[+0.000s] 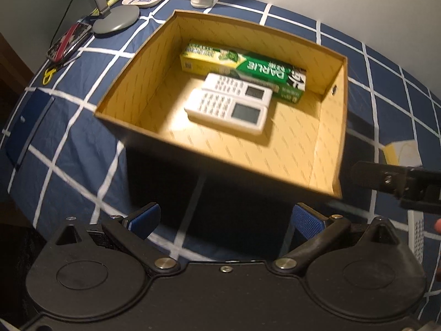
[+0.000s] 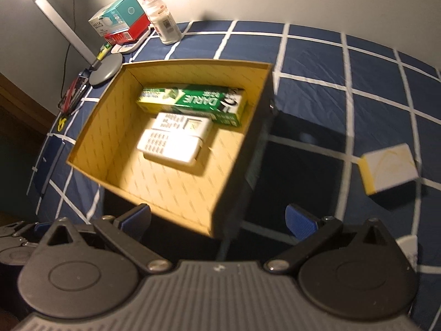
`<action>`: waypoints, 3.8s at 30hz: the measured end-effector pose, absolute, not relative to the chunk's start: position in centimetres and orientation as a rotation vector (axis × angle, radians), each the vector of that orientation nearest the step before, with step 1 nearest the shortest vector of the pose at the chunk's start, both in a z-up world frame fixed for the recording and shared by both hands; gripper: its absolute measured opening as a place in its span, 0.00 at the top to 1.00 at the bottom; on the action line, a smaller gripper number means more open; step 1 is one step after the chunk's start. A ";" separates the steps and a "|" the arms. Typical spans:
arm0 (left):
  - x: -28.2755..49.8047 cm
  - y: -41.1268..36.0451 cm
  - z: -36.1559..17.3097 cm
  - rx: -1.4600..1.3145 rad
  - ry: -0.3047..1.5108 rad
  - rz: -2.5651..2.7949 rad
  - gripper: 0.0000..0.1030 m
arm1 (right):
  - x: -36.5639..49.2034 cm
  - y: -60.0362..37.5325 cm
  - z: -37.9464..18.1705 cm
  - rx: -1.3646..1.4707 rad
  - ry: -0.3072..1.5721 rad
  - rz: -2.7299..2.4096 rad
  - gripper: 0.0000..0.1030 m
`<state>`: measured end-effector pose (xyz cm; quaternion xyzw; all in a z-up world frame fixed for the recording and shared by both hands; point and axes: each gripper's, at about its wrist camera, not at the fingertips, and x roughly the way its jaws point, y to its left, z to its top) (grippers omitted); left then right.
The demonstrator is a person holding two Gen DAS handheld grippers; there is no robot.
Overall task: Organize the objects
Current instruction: 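Move the right gripper to the white rectangular plate with two pegs, then close the right gripper on the white plate's edge and lift it, then carry the white plate with the right gripper toward the cardboard box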
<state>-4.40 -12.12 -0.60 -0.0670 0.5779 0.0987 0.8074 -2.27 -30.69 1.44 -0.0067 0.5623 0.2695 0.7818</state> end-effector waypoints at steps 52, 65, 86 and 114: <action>-9.7 -27.2 -14.2 -0.218 1.427 0.039 0.00 | -6.7 -44.8 -11.7 -0.064 1.471 0.450 0.10; -9.1 -26.9 -14.4 -0.277 1.443 0.015 0.03 | -6.1 -44.6 -12.4 -0.063 1.494 0.472 0.09; -8.1 -26.4 -10.3 -0.318 1.408 -0.013 0.31 | -5.4 -43.9 -9.4 -0.058 1.462 0.492 0.10; 4.4 -19.1 1.3 -0.162 1.221 -0.078 0.31 | 3.7 -34.8 1.6 0.073 1.243 0.477 0.10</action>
